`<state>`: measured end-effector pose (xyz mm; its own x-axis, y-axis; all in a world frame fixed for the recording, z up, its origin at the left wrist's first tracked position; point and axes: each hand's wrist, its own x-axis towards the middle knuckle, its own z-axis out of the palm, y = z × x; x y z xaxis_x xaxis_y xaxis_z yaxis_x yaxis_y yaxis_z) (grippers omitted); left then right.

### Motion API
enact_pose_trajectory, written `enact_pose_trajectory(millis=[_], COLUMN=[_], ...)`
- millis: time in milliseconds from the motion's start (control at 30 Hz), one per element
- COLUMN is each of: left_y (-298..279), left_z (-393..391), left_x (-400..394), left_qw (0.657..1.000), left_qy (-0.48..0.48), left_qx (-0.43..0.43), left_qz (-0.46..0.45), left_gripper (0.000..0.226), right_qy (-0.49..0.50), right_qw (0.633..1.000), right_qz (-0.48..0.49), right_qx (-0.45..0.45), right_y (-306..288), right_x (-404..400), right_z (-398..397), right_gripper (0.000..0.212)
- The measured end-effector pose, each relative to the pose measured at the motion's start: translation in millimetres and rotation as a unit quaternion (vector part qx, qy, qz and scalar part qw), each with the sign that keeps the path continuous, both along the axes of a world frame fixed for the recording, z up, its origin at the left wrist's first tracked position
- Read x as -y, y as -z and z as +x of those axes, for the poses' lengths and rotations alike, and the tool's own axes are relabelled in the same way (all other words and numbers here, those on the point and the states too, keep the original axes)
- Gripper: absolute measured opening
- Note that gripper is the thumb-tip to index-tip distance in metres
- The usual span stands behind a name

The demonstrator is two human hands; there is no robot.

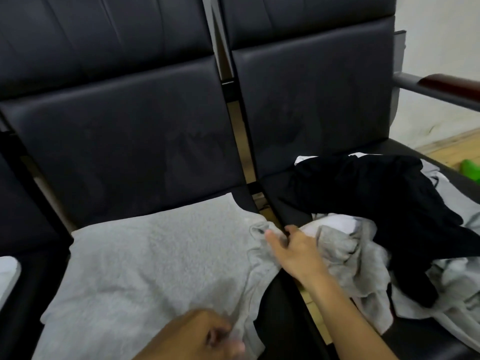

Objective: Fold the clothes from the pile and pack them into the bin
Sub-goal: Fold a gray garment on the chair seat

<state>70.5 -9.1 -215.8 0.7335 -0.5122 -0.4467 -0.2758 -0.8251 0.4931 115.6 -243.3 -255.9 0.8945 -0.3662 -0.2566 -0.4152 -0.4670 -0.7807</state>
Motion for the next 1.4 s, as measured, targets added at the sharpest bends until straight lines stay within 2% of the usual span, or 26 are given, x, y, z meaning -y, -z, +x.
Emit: enact_pose_trajectory(millis=[67, 167, 200, 267, 333, 400, 433, 500, 533, 600, 667, 733, 800, 833, 900, 967, 1000, 1033, 1100, 1133, 1167, 1233, 1267, 1333, 1400], left_y=[4, 18, 21, 21, 20, 15, 15, 23, 24, 27, 29, 27, 26, 26, 24, 13, 6, -1, -14, -18, -23, -25, -25, -25, -31], left_z=[11, 27, 32, 48, 74, 107, 122, 145, 152, 158, 162, 165, 166, 166, 166, 170, 175, 180, 190, 190, 189, 188, 189, 196, 198], left_x=[12, 52, 67, 92, 110, 123, 131, 147, 156, 172, 185, 191, 192, 192, 191, 191, 189, 188, 184, 183, 183, 190, 193, 197, 199], left_qw=[0.998, 0.988, 0.983, 0.976, 0.957, 0.948, 0.958, 0.986, 0.991, 0.981, 0.966, 0.937, 0.906, 0.901, 0.919, 0.975, 0.987, 0.982, 0.938, 0.911, 0.899, 0.885, 0.874, 0.843, 0.84], left_qy=[-0.055, -0.107, -0.111, -0.114, -0.13, -0.122, -0.092, -0.012, 0.021, 0.067, 0.086, 0.107, 0.145, 0.157, 0.135, -0.013, -0.106, -0.18, -0.272, -0.282, -0.266, -0.248, -0.259, -0.287, -0.296], left_qx=[0.033, 0.041, 0.038, 0.052, 0.121, 0.186, 0.195, 0.151, 0.128, 0.131, 0.146, 0.172, 0.198, 0.216, 0.245, 0.175, 0.106, 0.035, -0.121, -0.187, -0.224, -0.242, -0.239, -0.256, -0.248], left_qz=[-0.02, -0.108, -0.14, -0.181, -0.229, -0.226, -0.191, -0.065, 0.009, 0.123, 0.194, 0.284, 0.346, 0.342, 0.278, 0.134, 0.048, -0.034, -0.178, -0.235, -0.267, -0.312, -0.335, -0.376, -0.381], left_gripper=[0.039, 0.05, 0.048, 0.028, 0.022, 0.013, 0.013, 0.047, 0.061, 0.07, 0.07, 0.063, 0.044, 0.038, 0.034, 0.033, 0.031, 0.029, 0.026, 0.025, 0.022, 0.009, 0.014, 0.047, 0.062], right_qy=[-0.002, 0.025, 0.035, 0.068, 0.097, 0.123, 0.142, 0.176, 0.177, 0.156, 0.138, 0.131, 0.134, 0.136, 0.141, 0.146, 0.148, 0.148, 0.139, 0.137, 0.138, 0.148, 0.16, 0.191, 0.208], right_qw=[0.999, 0.998, 0.998, 0.996, 0.993, 0.985, 0.975, 0.963, 0.968, 0.982, 0.989, 0.99, 0.99, 0.989, 0.985, 0.976, 0.969, 0.961, 0.948, 0.943, 0.939, 0.935, 0.934, 0.934, 0.931], right_qz=[-0.014, -0.047, -0.043, -0.017, 0.018, 0.11, 0.166, 0.201, 0.177, 0.105, 0.044, 0.006, 0.029, 0.053, 0.097, 0.16, 0.199, 0.234, 0.285, 0.301, 0.31, 0.315, 0.309, 0.285, 0.272], right_qx=[-0.035, 0.022, 0.038, 0.061, 0.065, 0.047, 0.041, 0.031, 0.017, -0.017, -0.043, -0.057, -0.046, -0.038, -0.025, -0.003, 0.01, 0.02, 0.037, 0.046, 0.054, 0.07, 0.077, 0.096, 0.127], right_y=[3, 2, -4, -20, -32, -41, -44, -47, -45, -40, -39, -40, -43, -44, -48, -52, -53, -55, -58, -58, -59, -59, -58, -56, -58], right_x=[-6, -1, 4, 17, 35, 54, 63, 80, 88, 96, 96, 96, 97, 99, 101, 105, 106, 107, 106, 106, 105, 106, 108, 114, 118], right_z=[1, 5, 4, -1, -10, -23, -29, -39, -41, -44, -45, -47, -48, -49, -51, -55, -56, -57, -58, -57, -57, -56, -56, -56, -58], right_gripper=[0.056, 0.017, 0.013, 0.019, 0.02, 0.013, 0.008, 0.003, 0.005, 0.019, 0.032, 0.038, 0.038, 0.038, 0.035, 0.028, 0.025, 0.022, 0.021, 0.022, 0.022, 0.025, 0.029, 0.033, 0.034])
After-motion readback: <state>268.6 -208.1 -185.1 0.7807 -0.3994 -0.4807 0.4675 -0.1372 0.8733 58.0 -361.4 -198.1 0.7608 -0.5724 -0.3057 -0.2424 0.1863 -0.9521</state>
